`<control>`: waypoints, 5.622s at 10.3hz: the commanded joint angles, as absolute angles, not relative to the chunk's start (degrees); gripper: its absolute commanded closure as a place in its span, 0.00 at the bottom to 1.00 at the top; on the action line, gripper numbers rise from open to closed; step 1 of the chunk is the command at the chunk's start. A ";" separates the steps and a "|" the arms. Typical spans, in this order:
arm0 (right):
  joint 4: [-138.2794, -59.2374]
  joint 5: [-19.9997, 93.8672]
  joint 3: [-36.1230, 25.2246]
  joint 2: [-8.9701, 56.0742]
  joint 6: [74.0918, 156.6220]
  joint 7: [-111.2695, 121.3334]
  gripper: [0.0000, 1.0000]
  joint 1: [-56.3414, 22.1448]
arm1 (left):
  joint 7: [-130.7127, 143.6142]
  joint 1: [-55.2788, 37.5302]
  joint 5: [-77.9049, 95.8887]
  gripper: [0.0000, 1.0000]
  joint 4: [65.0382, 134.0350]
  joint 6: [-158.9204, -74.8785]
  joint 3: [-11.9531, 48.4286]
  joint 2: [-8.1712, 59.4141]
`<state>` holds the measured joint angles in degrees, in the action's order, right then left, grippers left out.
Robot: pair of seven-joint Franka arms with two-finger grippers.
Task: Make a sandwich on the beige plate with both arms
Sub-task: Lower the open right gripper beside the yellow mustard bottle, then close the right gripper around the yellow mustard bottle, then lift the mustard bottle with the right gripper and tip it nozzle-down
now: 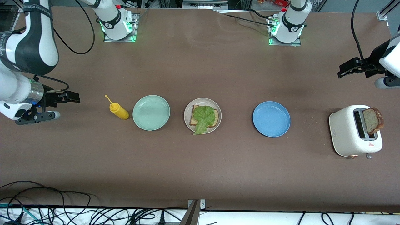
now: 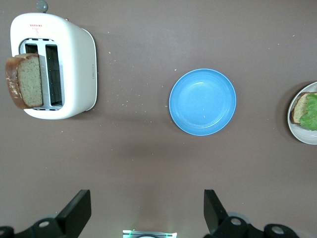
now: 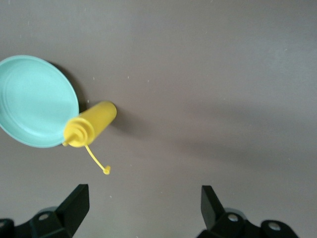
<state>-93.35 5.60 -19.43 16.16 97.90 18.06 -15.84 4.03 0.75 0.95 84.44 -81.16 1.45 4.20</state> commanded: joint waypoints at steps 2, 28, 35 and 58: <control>-96.85 7.11 -8.01 15.11 99.66 30.81 0.00 -0.65 | 3.25 0.97 1.05 0.00 83.23 -81.12 1.49 4.66; -96.77 60.00 -3.35 46.39 90.09 135.14 0.03 10.72 | 3.51 1.75 1.05 0.00 83.23 -81.04 1.41 5.19; -96.77 64.68 -2.55 48.08 86.22 140.19 0.98 10.55 | 3.52 1.76 1.05 0.00 83.23 -81.12 1.41 5.45; -76.38 4.44 -2.64 37.00 103.36 42.84 1.00 -26.00 | 3.52 1.85 1.14 0.00 83.23 -81.12 1.49 5.98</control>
<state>-77.45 9.54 -2.33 37.22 104.33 47.29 -23.68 4.03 1.56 0.95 84.39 -81.20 1.38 5.63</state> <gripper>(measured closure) 0.965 0.000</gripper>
